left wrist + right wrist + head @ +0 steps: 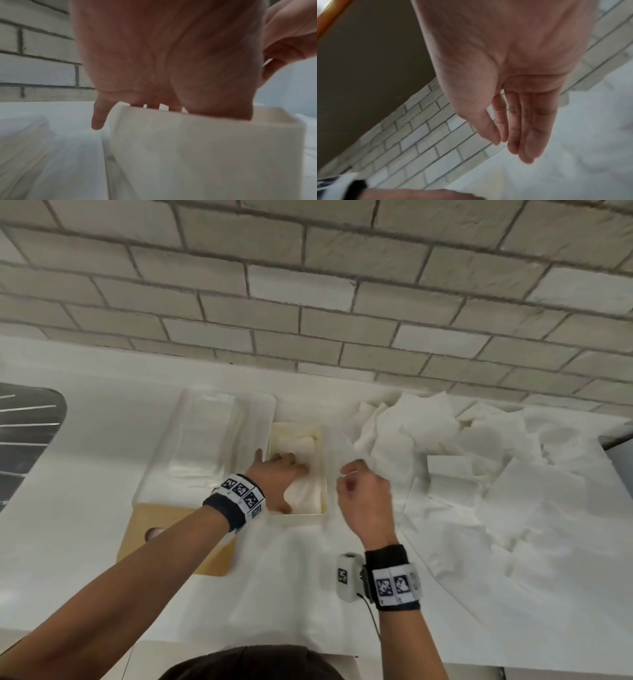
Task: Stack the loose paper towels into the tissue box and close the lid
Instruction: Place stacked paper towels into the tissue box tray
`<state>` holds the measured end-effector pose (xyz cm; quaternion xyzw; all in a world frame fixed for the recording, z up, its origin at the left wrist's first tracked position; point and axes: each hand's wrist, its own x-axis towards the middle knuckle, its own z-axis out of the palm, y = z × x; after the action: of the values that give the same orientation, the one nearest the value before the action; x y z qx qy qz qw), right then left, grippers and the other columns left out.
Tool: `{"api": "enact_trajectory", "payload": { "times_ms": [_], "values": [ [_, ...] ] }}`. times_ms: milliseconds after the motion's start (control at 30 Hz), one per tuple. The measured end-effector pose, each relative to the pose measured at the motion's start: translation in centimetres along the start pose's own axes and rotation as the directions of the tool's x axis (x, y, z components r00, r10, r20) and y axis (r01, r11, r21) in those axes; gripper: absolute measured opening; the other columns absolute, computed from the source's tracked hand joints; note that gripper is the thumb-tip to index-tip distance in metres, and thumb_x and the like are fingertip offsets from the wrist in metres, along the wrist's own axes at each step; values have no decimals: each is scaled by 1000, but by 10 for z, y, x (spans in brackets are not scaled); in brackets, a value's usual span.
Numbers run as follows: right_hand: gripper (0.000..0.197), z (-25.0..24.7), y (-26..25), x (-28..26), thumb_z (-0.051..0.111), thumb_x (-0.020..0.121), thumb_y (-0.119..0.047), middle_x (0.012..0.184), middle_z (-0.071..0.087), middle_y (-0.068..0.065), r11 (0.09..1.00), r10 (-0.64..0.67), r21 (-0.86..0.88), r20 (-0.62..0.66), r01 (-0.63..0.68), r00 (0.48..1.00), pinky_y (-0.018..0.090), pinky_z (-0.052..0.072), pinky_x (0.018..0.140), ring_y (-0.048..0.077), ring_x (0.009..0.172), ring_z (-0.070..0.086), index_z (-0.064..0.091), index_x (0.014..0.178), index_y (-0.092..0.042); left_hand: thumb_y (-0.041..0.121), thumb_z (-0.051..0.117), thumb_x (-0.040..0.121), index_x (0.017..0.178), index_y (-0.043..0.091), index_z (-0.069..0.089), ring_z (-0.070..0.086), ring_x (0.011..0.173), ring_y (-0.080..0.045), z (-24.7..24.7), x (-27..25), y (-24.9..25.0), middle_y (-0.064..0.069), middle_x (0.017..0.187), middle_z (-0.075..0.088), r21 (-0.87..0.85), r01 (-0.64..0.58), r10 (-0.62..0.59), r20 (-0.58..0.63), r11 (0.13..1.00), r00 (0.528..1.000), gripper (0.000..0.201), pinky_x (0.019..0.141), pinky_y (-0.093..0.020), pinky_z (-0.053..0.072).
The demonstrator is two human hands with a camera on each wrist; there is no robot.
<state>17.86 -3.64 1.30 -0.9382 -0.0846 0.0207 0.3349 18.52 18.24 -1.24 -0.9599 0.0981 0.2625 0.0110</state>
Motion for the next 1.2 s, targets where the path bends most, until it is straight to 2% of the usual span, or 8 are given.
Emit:
{"api": "enact_trajectory", "payload": {
  "times_ms": [133, 200, 333, 500, 633, 833, 1000, 1200],
  "values": [
    [86, -30, 58, -18, 67, 83, 1, 160, 32, 5, 916, 82, -401, 247, 25, 965, 51, 39, 119, 41, 151, 33, 38, 155, -38, 54, 82, 83, 159, 34, 35, 41, 149, -26, -6, -7, -5, 2, 161, 37, -73, -6, -4, -133, 997, 991, 92, 129, -61, 16],
    [104, -28, 83, -25, 63, 79, 11, 165, 23, 1, 852, 73, -517, 274, 82, 959, 52, 29, 126, 43, 160, 21, 32, 158, -47, 48, 76, 91, 156, 32, 41, 44, 146, -24, -12, -15, -6, 4, 159, 41, -160, -56, 11, -264, 986, 964, 76, 128, -49, 24],
    [61, -27, 106, -23, 59, 88, 6, 117, 73, -6, 924, -17, -368, 227, 102, 974, 40, 53, 95, 22, 111, 71, 66, 129, -39, 46, 72, 96, 149, 34, 50, 51, 137, -17, -21, -33, 6, 9, 151, 51, -377, -241, 63, -428, 894, 902, 58, 112, -41, 48],
    [32, -58, 52, -24, 59, 91, -3, 94, 77, -14, 971, -101, 215, -11, 101, 995, 24, 53, 75, 6, 85, 70, 75, 108, -25, 67, 86, 77, 162, 44, 25, 33, 151, -3, -34, -63, 35, 17, 165, 32, -504, -483, 237, -476, 716, 847, 107, 124, -30, 35],
    [24, -68, 1, -15, 48, 102, -13, 83, 71, 0, 761, -3, 647, 67, -42, 998, 27, 50, 64, 15, 74, 61, 71, 99, -9, 66, 98, 55, 165, 26, 13, 11, 164, -22, -42, -72, 48, -1, 176, 2, -349, -626, 281, -671, 697, 686, 145, 129, -39, 29],
    [25, -36, -11, -3, 54, 107, -25, 80, 69, -3, 749, 106, 624, 221, -224, 969, 32, 45, 63, 15, 74, 57, 78, 99, -21, 18, 82, 91, 127, 16, 74, 59, 136, -25, -57, -69, 14, -10, 152, 54, -198, -711, 253, -843, 675, 475, 37, 103, -45, 56],
    [36, -14, -3, -8, 59, 108, -48, 131, 72, -19, 923, 14, 373, 215, -96, 977, 18, 50, 99, 1, 118, 66, 69, 137, -29, 27, 83, 93, 103, 16, 86, 73, 93, 0, -83, -65, -31, 9, 103, 81, -468, -568, 50, -740, 677, 670, 15, 84, -20, 55],
    [22, 17, -26, -24, 61, 108, -16, 88, 81, 4, 864, 114, 451, 254, -222, 960, 24, 56, 61, 9, 60, 72, 46, 123, -19, 32, 72, 101, 134, 32, 64, 65, 116, -27, -88, -13, -55, -5, 115, 76, -485, -252, -96, -585, 838, 806, 34, 100, -47, 54]
  ]
}}
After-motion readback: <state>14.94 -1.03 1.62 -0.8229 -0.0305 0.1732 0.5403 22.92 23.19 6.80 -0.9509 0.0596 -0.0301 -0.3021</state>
